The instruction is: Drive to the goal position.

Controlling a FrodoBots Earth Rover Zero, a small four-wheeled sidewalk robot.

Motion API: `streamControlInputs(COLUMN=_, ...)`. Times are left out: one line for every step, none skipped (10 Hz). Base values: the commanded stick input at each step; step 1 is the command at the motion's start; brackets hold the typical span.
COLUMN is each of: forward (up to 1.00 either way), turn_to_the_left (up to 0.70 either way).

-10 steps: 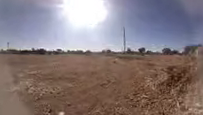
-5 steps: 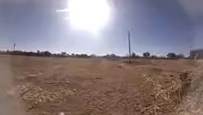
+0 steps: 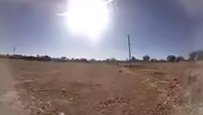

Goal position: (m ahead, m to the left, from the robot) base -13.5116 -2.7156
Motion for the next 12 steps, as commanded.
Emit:
streamControlInputs(forward=0.50, turn_to_the_left=0.00)
streamControlInputs(forward=0.50, turn_to_the_left=0.00)
streamControlInputs(forward=0.50, turn_to_the_left=0.00)
streamControlInputs(forward=0.50, turn_to_the_left=0.00)
streamControlInputs(forward=0.50, turn_to_the_left=0.00)
streamControlInputs(forward=0.50, turn_to_the_left=0.00)
streamControlInputs(forward=0.50, turn_to_the_left=0.00)
streamControlInputs(forward=0.50, turn_to_the_left=0.00)
streamControlInputs(forward=0.50, turn_to_the_left=0.00)
streamControlInputs(forward=0.50, turn_to_the_left=0.00)
streamControlInputs(forward=0.50, turn_to_the_left=0.00)
streamControlInputs(forward=0.50, turn_to_the_left=0.00)
